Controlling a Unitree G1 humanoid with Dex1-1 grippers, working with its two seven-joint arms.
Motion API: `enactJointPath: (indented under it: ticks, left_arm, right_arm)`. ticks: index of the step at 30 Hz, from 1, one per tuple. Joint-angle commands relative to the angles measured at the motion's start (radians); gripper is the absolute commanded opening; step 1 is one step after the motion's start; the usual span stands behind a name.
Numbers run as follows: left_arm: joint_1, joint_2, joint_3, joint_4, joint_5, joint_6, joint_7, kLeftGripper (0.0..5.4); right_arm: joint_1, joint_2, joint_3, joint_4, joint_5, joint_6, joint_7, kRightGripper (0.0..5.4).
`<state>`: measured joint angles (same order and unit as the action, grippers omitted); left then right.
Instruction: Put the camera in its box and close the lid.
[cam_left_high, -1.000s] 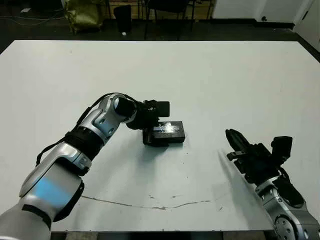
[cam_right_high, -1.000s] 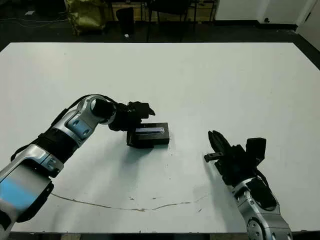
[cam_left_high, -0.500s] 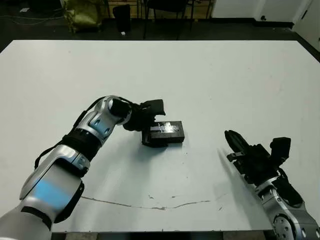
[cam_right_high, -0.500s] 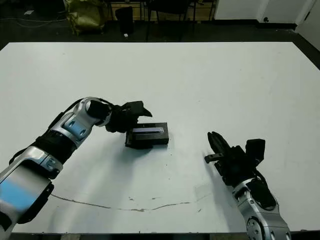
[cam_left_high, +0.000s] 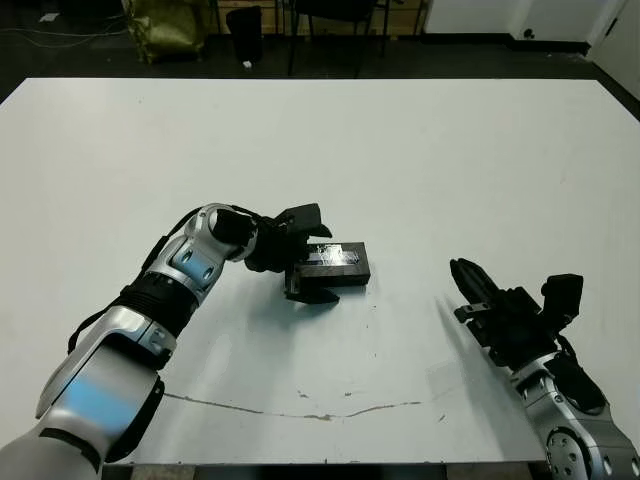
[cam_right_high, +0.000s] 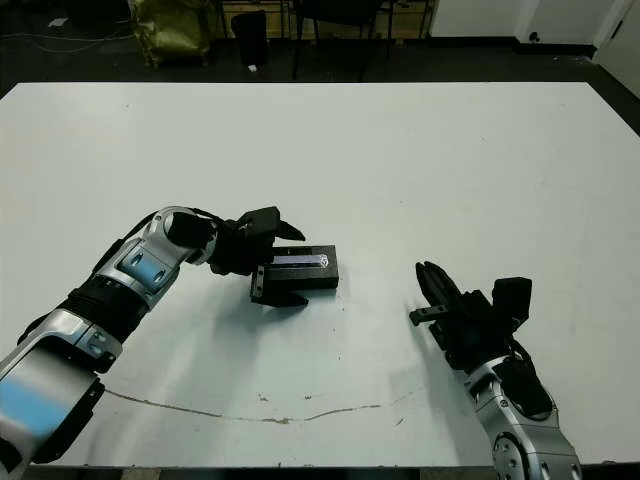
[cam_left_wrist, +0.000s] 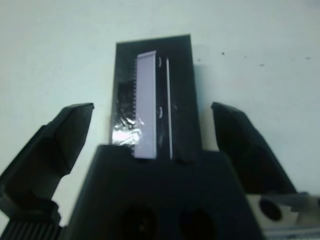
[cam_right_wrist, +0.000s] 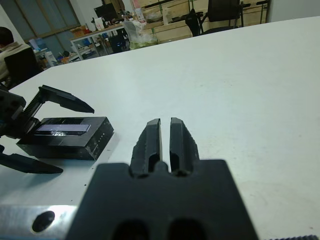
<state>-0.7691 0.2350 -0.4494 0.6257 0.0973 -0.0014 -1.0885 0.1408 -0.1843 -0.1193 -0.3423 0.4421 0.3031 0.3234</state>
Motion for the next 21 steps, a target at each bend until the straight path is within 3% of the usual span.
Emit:
enactJointPath:
  ticks: [1,6,10,12,19,21]
  left_arm:
    - [0.045,-0.018,-0.008,0.016,0.014,0.033,0.016,5.39]
    - [0.07,-0.05,0.033,0.02,-0.025,0.016,0.044,5.39]
    - [0.073,-0.055,0.045,0.017,-0.027,0.017,0.056,5.39]
    - [0.071,-0.056,0.051,0.016,-0.028,0.034,0.06,5.39]
    - [0.053,-0.046,0.061,0.011,-0.041,0.085,0.025,5.39]
    - [0.047,-0.046,0.075,0.015,-0.058,0.122,0.014,5.39]
  right_arm:
    - [0.014,-0.005,0.001,-0.017,-0.001,0.035,-0.018,0.0]
    - [0.024,-0.008,0.006,-0.085,-0.005,0.101,-0.066,0.0]
    - [0.02,-0.005,-0.003,-0.068,0.014,0.102,-0.055,0.0]
    - [0.021,-0.003,0.0,-0.052,0.007,0.067,-0.04,0.0]
    - [0.022,-0.006,0.006,-0.077,0.003,0.104,-0.068,0.0]
    - [0.018,-0.005,0.001,-0.036,0.009,0.059,-0.031,0.0]
